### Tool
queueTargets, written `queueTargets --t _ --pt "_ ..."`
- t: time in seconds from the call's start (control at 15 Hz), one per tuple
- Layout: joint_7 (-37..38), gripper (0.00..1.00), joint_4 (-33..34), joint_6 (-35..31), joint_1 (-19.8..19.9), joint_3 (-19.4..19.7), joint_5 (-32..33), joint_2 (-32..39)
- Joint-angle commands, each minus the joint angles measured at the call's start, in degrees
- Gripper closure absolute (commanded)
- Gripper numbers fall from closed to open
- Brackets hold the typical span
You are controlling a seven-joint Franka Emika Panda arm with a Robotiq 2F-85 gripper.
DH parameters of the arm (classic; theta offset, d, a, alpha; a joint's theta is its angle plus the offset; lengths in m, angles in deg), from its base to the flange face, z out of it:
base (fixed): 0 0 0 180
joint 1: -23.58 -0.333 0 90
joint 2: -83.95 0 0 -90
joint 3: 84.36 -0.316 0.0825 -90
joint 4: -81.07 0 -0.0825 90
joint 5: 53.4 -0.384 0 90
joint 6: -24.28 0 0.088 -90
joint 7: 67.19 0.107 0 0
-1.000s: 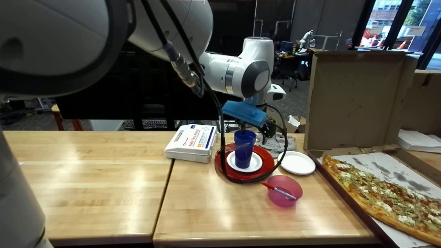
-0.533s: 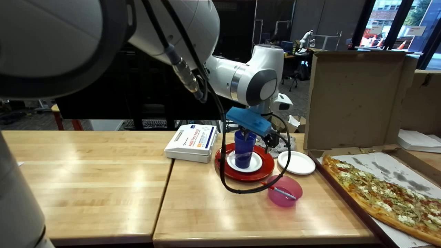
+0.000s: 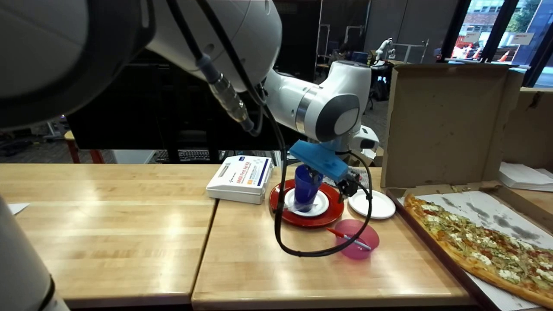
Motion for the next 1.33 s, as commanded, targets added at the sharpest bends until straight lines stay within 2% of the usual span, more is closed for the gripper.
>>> queueTargets --t 0.0,0.6,1.27 --pt "-1.20 0.00 -2.86 -0.74 0.39 0.30 -0.48 -3.49" --pt "-0.50 0.00 -2.31 -0.72 0.20 0.19 0.16 -9.00" --pt "1.19 0.00 -0.88 5.85 1.33 2.10 -0.74 -5.57"
